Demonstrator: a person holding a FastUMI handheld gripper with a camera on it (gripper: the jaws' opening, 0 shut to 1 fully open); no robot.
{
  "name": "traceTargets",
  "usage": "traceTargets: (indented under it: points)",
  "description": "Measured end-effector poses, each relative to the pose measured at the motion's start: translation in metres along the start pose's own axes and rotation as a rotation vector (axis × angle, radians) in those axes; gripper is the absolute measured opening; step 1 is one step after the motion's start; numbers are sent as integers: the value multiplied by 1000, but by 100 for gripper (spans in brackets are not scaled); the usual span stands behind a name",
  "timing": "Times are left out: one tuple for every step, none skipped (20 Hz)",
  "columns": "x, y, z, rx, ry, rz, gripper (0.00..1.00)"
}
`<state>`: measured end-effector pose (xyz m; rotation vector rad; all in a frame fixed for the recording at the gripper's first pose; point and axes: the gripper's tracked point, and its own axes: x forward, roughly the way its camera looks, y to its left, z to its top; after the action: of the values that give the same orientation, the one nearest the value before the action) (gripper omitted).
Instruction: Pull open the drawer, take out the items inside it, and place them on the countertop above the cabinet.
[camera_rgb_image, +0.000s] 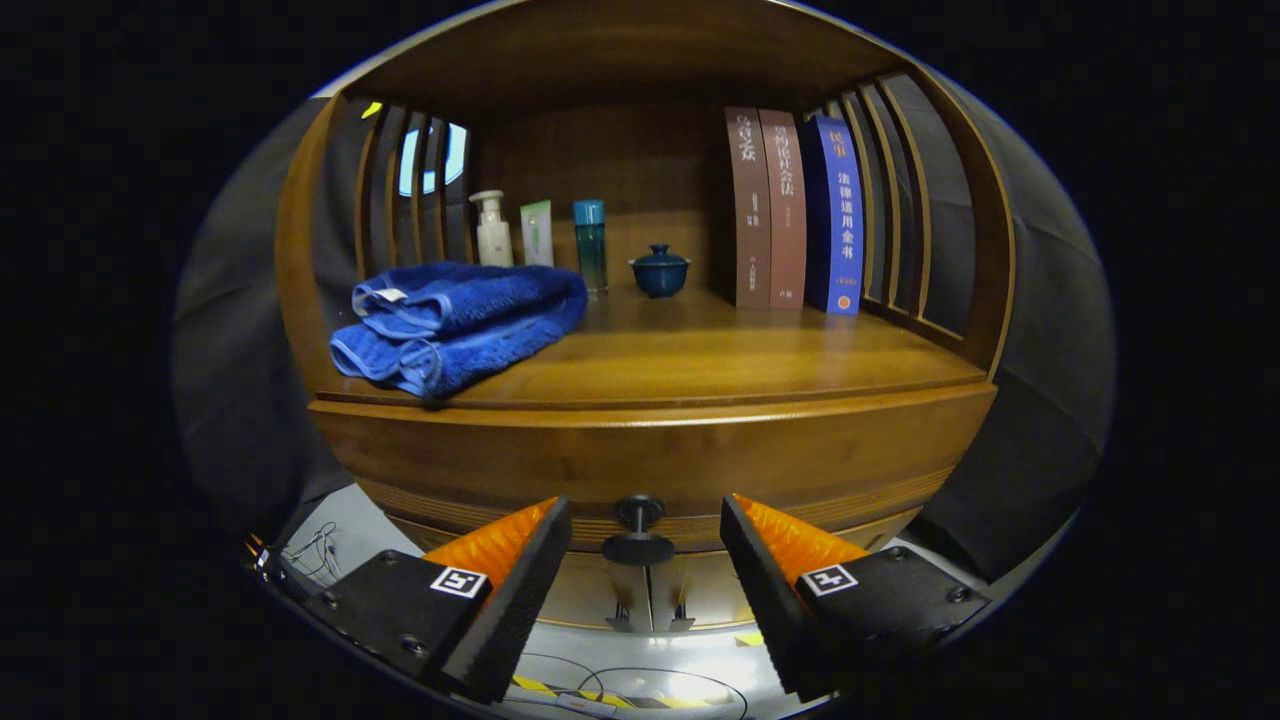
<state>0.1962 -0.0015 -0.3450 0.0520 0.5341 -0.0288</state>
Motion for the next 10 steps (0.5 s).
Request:
traceTargets:
  points:
    - [5,-2,-5,0,15,-4,97]
    - [10,-2,-9,7,24,-3,96]
    - [15,-1,-13,11,40,1,95]
    - [18,-3,-19,9,58,-5,86]
    - [20,-2,-22,10,75,2,77]
    - [24,4,-25,21,76,27,73]
    - [24,6,-26,26,66,25,66]
    - [21,6,-24,21,62,17,59]
    - [22,5,-24,23,58,16,52]
    - [24,6,-24,23,58,19,45]
